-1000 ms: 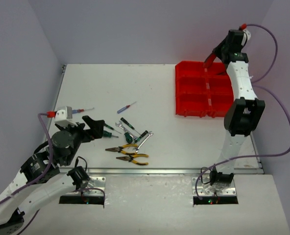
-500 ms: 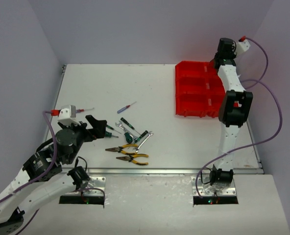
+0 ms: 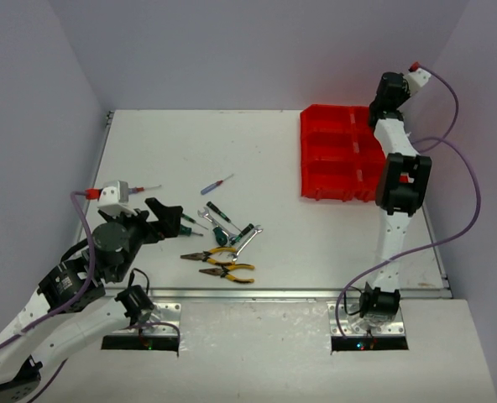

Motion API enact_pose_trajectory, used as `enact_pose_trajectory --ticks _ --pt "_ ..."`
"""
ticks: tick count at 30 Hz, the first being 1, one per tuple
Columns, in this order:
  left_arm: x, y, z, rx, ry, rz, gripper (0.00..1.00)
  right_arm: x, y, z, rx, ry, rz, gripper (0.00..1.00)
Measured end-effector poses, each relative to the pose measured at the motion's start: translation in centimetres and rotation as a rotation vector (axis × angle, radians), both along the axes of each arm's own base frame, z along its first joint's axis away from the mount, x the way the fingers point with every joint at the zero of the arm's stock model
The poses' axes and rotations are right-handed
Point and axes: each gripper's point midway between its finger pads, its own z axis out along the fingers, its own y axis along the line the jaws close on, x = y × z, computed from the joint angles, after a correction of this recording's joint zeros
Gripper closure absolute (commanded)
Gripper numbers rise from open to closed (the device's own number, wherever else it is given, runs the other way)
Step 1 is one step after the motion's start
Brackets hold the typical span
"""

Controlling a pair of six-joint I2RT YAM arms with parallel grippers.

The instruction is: Sort the tools into containers

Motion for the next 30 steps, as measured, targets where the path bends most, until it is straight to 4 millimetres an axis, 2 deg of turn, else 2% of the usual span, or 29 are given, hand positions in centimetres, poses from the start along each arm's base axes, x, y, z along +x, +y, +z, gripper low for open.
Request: enact_pose_trajectory --ticks 7,13,19,21,23,27,28,30 --pt "0.0 0.0 0.0 0.000 0.000 0.000 0.00 -0.1 1.0 -1.4 -0.039 0.010 0.078 1.00" --pt "0.0 0.0 0.0 0.000 0.000 0.000 0.00 -0.4 1.6 -1.8 -0.047 0.004 0.109 1.00" --pt "0.0 0.0 0.0 0.000 0.000 0.000 0.00 -0.9 2.2 -3.4 -0.037 0.033 0.135 0.90" --pt "0.0 0.0 0.0 0.000 0.000 0.000 0.00 -1.0 2.5 -3.9 -0.035 0.043 0.145 0.77" --pt "0.0 0.0 0.0 0.000 0.000 0.000 0.00 -1.0 2.8 -4.3 -0.032 0.051 0.154 0.50" --pt "-0.1 0.1 0.2 -0.007 -0.007 0.000 0.00 -0.9 3.4 -4.3 -0.027 0.052 0.173 0.29" --pt "-0.2 0.2 0.3 -0.011 -0.011 0.000 0.00 -1.0 3.5 -4.0 -0.026 0.050 0.176 0.27" --pt "-0.3 0.3 0.4 -0.018 -0.017 0.000 0.00 -1.1 3.8 -3.1 -0.022 0.042 0.183 0.17"
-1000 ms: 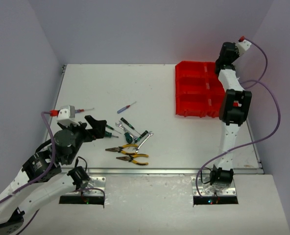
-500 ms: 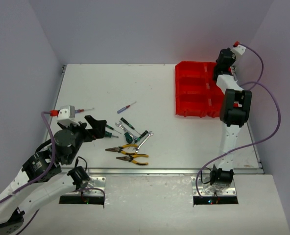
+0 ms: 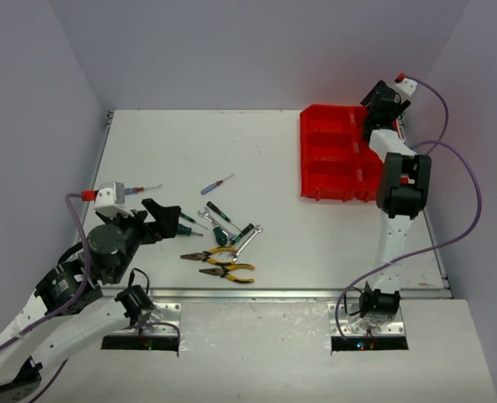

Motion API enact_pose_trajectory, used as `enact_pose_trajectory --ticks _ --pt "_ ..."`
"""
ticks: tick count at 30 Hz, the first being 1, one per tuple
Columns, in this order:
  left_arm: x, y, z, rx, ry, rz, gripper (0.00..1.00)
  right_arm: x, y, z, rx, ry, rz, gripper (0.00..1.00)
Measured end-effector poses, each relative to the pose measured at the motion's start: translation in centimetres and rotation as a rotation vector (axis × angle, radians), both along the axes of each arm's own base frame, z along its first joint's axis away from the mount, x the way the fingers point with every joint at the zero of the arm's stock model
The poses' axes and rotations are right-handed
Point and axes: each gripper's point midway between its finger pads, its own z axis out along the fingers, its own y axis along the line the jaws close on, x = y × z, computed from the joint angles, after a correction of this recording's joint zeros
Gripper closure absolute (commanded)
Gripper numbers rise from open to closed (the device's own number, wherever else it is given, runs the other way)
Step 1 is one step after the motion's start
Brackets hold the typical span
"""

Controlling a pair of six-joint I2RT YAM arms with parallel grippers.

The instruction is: Sort the tools into containers

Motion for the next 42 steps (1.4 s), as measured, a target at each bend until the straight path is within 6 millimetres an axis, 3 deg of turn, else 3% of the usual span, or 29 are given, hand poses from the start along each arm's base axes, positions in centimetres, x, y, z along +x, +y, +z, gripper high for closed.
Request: enact_pose_trajectory --ticks 3,10,14,17,20,23,26,28,31,37,42 --pt "-0.1 0.1 0.2 -0.009 -0.008 0.000 0.00 -0.2 0.8 2.5 0.011 -0.030 0.022 0.02" --pt "-0.3 0.4 0.5 -0.022 -0.021 0.000 0.00 -0.4 3.8 10.2 0.030 -0.100 0.140 0.01" --pt "-0.2 0.7 0.5 -0.023 -0.021 0.021 0.00 -0.8 7.1 14.5 0.040 -0.099 0.239 0.01" --pt "0.1 0.9 0.0 -0.008 -0.003 0.053 0.00 -2.8 11.6 17.7 0.053 -0.075 0.331 0.01" --pt "0.7 1.1 -1.1 0.035 0.042 0.095 0.00 -6.1 17.8 21.1 0.062 -0.056 0.451 0.01" --pt "1.4 1.8 -2.1 0.072 0.087 0.157 0.00 -11.0 25.4 24.4 0.045 -0.046 0.621 0.01" --pt "1.9 3.2 -2.6 0.087 0.109 0.230 0.00 -17.7 32.6 24.9 0.028 0.011 0.851 0.01" --pt "2.1 4.2 -2.6 0.084 0.112 0.279 0.00 -21.5 36.4 24.3 0.030 0.060 1.015 0.01" --pt "2.3 5.5 -2.6 0.081 0.114 0.341 0.00 -24.7 38.6 21.5 0.052 0.141 1.152 0.01" --pt "2.3 6.4 -2.6 0.077 0.115 0.385 0.00 -27.8 40.1 8.5 0.072 0.475 1.228 0.01" --pt "2.1 6.6 -2.2 0.060 0.098 0.385 0.00 -32.0 44.3 0.5 0.003 0.667 1.345 0.03"
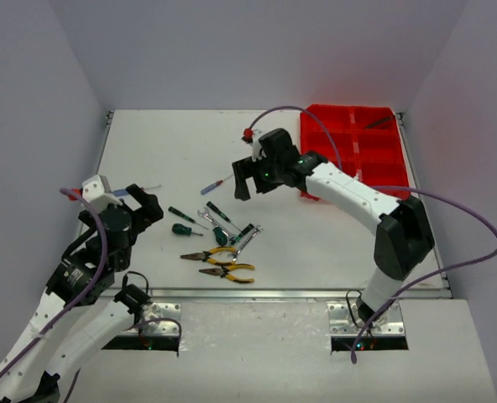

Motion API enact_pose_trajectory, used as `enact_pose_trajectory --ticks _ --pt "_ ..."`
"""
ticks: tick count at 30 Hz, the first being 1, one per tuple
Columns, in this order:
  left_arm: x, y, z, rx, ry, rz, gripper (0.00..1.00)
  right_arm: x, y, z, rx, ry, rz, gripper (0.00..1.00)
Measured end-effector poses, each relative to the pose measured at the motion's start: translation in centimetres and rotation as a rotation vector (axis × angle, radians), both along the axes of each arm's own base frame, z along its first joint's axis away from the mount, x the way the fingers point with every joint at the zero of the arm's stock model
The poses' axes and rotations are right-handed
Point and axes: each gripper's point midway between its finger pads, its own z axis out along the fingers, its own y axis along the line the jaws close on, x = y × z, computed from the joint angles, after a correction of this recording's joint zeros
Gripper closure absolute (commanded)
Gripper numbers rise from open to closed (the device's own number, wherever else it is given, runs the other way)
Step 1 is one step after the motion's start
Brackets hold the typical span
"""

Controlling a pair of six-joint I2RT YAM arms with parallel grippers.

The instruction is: Sort the tools into containers

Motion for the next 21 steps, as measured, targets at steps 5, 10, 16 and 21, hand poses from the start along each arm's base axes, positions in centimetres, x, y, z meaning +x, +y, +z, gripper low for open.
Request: enact_pose_trajectory --ticks 5,10,16,21 --pt "-0.6 0.3 0.9 -0.026 -0.044 -0.003 0.00 -3.6 4.4 -5.1 -0.102 0.049 0.183 0.13" --pt "-0.8 0.4 1.4 -0.044 -0.074 -0.009 0.00 -6.0 6.4 -9.8 -0.218 0.082 0.267 0.20" --pt "-0.7 0.0 1.6 -0.048 -0.077 -0.028 0.00 -8.2 8.8 -11.3 -0.274 0.087 0.279 0.39" --pt "-0.8 -0.1 1.6 -0.054 -0.081 -0.034 0.00 -7.8 10.4 -12.0 -0.286 0.085 0.250 0.50"
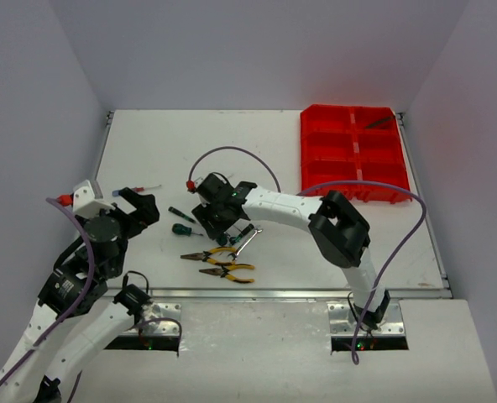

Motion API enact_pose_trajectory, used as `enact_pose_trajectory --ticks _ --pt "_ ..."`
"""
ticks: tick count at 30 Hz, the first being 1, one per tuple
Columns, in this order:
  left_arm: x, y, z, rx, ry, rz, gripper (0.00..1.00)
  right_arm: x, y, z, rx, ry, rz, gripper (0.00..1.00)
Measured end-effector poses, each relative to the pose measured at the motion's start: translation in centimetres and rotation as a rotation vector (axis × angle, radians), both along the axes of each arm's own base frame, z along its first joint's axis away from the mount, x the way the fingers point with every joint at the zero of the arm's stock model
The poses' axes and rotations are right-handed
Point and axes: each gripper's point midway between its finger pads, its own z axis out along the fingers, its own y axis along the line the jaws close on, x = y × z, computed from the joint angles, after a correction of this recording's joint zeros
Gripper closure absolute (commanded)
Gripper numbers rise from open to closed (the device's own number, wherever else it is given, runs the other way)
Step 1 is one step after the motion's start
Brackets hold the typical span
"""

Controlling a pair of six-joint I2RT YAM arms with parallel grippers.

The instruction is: Sort the tools into containers

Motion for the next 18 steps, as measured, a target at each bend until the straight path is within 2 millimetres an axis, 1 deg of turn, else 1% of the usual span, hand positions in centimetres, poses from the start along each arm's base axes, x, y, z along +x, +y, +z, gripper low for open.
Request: enact_pose_trajectory --ticks 2,5,10,11,13,15,18 --pt "-0.1 0.0 0.1 -0.004 -0.007 -0.003 0.00 0.5 0.3 -0.6 -0.011 0.000 -0.015 0.54" --pt "-0.3 0.1 0.4 -0.007 -0.018 -0.007 0.00 0.7 0.4 -1.6 -0.028 0.006 -0.030 0.55" --pt "-0.3 -0.1 0.6 -0.008 -0.027 -0.020 0.00 0.4 -0.3 -3.0 -0.083 0.014 -0.048 0.62" --pt "-0.3 -0.1 0.6 -0.008 -0.027 -0.022 0.00 0.3 -0.3 -3.2 -0.090 0.014 -0.050 0.66" --pt "-0.3 -0.2 0.6 -0.009 -0.029 -0.026 0.00 0.1 -0.4 -3.4 -0.101 0.013 -0.053 0.80" --pt "-0.3 -0.2 0.7 -0.009 -0.031 -0.030 0.00 -0.1 -0.3 -3.4 -0.105 0.006 -0.056 0.91" --pt "-0.2 -0.3 0.7 -0.009 -0.032 -0.035 0.00 -0.1 0.0 -3.2 -0.111 -0.017 -0.055 0.97"
